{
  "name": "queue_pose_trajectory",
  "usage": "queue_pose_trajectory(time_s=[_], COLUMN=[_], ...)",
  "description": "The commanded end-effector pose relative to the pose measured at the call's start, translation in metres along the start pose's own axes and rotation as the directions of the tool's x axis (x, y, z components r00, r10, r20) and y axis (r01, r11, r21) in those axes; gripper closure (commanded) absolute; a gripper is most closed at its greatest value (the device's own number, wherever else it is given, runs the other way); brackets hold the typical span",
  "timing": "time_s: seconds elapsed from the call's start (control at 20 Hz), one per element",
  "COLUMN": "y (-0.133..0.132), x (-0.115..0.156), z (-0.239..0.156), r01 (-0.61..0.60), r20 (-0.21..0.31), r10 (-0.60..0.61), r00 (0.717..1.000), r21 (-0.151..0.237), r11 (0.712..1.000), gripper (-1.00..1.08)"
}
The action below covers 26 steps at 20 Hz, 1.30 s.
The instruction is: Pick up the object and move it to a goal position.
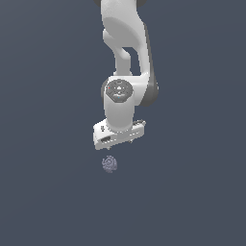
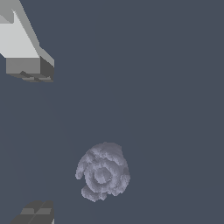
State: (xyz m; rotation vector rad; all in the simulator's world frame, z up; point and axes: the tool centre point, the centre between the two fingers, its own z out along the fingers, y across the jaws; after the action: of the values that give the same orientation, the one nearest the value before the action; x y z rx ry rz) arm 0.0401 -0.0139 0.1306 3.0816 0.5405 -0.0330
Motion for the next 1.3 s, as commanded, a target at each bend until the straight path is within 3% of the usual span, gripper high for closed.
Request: queue_pose_trajectory(time_s=[0.0,0.6,1.25], y=[0.01,0.051,0.062], x=[0.007,0.029,0.033], z=[0.006,0.033,0.043], r01=[0.057,0.267,0.316], r20=[-0.003,-0.02,-0.024], r10=[-0.057,-0.267,-0.316], r00=[0.998,0.963,0.948], r21=[0.001,0.002,0.001], r11=[0.998,0.964,0.949], gripper=[-0.92,-0.92,-0.92])
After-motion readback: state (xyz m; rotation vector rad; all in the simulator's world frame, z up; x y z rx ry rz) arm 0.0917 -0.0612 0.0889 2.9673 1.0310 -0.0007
